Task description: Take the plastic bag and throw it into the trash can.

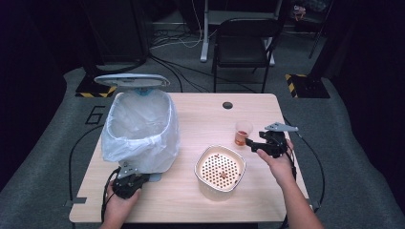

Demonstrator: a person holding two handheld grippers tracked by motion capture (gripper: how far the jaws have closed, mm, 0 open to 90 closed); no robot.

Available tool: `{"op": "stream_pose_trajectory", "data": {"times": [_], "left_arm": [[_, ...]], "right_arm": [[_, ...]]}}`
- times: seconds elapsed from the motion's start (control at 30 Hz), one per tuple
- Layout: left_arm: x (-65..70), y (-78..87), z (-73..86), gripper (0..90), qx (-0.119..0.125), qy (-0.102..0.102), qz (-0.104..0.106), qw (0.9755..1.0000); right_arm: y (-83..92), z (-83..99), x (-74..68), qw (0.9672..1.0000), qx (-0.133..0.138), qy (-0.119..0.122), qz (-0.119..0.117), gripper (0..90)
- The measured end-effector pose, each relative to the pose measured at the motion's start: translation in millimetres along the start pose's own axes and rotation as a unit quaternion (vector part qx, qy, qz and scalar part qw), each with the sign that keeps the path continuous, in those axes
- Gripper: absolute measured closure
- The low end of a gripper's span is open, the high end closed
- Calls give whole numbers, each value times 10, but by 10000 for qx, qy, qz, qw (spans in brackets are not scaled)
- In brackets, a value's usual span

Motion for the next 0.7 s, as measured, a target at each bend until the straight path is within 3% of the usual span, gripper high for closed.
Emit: {"op": "stream_pose_trajectory", "data": {"times": [0.2, 0.37, 0.43, 0.7], "left_arm": [[-1, 0, -1, 900, -6, 14, 8, 10000], [0, -3, -1, 900, 15, 40, 22, 10000], [0, -3, -1, 900, 13, 35, 18, 10000], [-2, -2, 1, 900, 13, 31, 20, 10000]], "right_arm": [[-150, -16, 8, 9999, 4, 167, 23, 196], [-243, -35, 45, 9999, 27, 148, 24, 174], [-330, -36, 63, 9997, -102, 204, 65, 153], [-516, -32, 107, 9995, -138, 221, 175, 155]]}}
Point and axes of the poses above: each handheld gripper's, and its own axes: y roughly backward along the jaws, z roughly out of its underside, x roughly to its right, the point moved 5 cm from there along -y, roughly forward along the jaws, and after that the axes turned 7 degrees about -x, right-handed, at the moved point
